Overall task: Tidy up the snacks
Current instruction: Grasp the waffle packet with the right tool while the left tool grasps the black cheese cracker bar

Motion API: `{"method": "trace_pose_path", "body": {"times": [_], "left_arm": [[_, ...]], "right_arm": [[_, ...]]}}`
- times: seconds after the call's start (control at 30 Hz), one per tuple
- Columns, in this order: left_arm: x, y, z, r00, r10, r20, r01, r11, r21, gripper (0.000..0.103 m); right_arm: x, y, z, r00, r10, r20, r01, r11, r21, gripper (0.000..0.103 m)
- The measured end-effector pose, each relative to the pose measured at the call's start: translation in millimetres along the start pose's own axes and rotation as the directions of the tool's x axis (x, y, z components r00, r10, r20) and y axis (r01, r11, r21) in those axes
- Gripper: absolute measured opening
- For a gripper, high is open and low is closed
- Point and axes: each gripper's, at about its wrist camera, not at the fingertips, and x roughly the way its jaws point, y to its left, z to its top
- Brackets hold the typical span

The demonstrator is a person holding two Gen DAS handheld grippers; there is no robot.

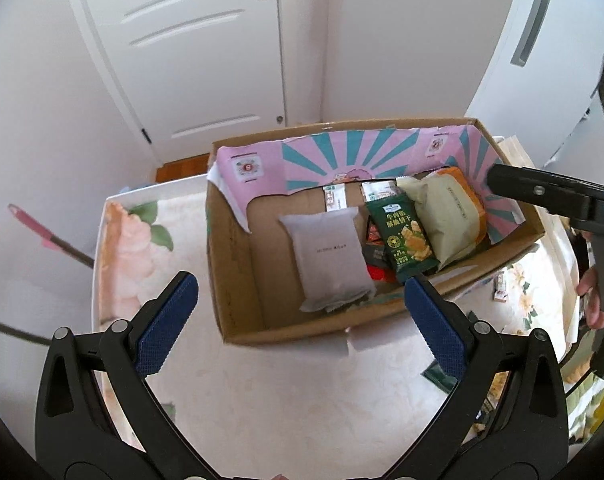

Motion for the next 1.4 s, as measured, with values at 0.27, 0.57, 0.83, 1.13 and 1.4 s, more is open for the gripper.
{"method": "trace_pose_path", "body": {"times": [0.27, 0.57, 0.83, 1.13, 1.4], "left_arm": [[-42, -19, -20, 0.998, 0.019, 0.058, -0.017, 0.999, -0.039, 0.102], [-66, -49, -52, 0.996, 0.014, 0.085, -0.013, 1.0, -0.011, 0.103], [-64, -60, -76, 0.998, -0.04, 0.049, 0.036, 0.997, 0.064, 0.102], [-44, -56, -105, 0.994, -0.104, -0.021, 0.106, 0.99, 0.09, 0.102], [-30, -46, -129, 0.992, -0.105, -0.07, 0.109, 0.992, 0.061, 0.102]], "right_arm": [[-59, -14, -19, 0.999, -0.018, 0.04, 0.02, 0.999, -0.037, 0.095], [-103, -36, -59, 0.994, -0.102, 0.025, 0.104, 0.991, -0.085, 0.095], [-116, -43, -108, 0.984, -0.177, 0.02, 0.178, 0.982, -0.057, 0.095], [-81, -33, -158, 0.963, -0.255, -0.084, 0.247, 0.964, -0.094, 0.095], [-22, -26, -196, 0.934, -0.289, -0.208, 0.258, 0.952, -0.166, 0.095]]}}
